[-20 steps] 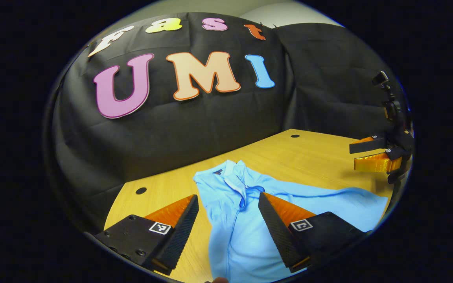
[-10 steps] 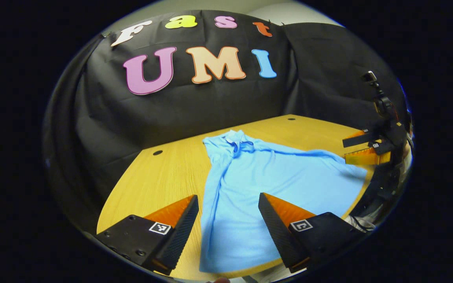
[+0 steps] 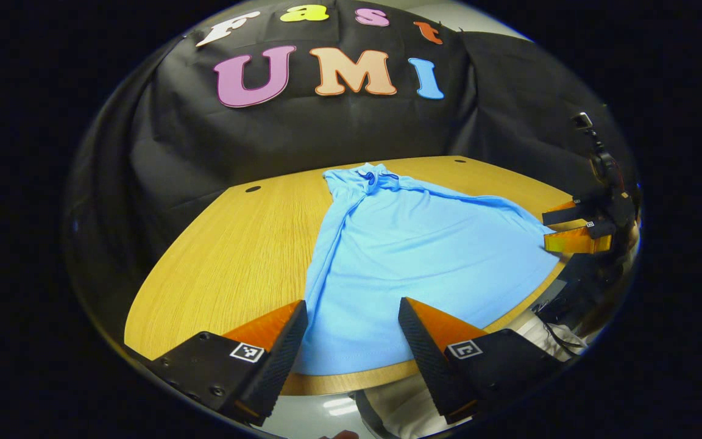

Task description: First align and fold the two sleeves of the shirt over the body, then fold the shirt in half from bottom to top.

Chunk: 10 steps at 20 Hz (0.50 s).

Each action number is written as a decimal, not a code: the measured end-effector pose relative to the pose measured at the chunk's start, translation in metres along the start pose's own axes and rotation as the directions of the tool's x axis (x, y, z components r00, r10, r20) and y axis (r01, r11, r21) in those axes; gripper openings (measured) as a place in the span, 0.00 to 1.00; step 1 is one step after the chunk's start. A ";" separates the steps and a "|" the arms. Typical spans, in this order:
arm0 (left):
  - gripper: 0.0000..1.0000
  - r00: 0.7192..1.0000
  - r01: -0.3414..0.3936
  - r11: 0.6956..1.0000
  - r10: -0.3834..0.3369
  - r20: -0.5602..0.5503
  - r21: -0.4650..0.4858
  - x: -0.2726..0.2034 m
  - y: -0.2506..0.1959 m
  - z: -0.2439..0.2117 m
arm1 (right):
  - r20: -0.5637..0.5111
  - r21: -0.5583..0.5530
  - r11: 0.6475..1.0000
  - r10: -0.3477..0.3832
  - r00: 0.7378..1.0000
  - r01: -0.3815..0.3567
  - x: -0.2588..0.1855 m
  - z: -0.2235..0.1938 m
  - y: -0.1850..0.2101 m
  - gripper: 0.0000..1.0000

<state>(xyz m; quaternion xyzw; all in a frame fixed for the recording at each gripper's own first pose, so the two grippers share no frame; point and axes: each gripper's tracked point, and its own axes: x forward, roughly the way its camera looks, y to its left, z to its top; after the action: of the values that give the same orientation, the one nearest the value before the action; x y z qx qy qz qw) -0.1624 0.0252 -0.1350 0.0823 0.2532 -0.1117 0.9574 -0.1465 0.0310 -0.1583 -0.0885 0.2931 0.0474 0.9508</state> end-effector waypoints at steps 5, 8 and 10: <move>0.94 1.000 -0.019 1.000 0.019 -0.006 -0.011 0.000 0.001 -0.004 | -0.015 0.020 1.000 0.018 1.000 -0.018 0.001 -0.005 0.001 0.99; 0.92 1.000 -0.011 0.999 0.011 -0.001 -0.053 0.000 -0.002 -0.005 | -0.020 0.049 0.998 0.027 0.999 -0.026 0.002 -0.006 0.001 0.98; 0.92 1.000 0.000 0.997 0.000 0.002 -0.081 0.000 -0.005 -0.007 | -0.019 0.033 0.999 0.034 0.999 -0.034 0.003 -0.007 0.005 0.99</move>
<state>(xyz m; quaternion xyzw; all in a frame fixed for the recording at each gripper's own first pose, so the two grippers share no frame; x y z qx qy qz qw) -0.1670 0.0221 -0.1414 0.0435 0.2567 -0.1015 0.9602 -0.1489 0.0346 -0.1660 -0.0684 0.3046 0.0578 0.9482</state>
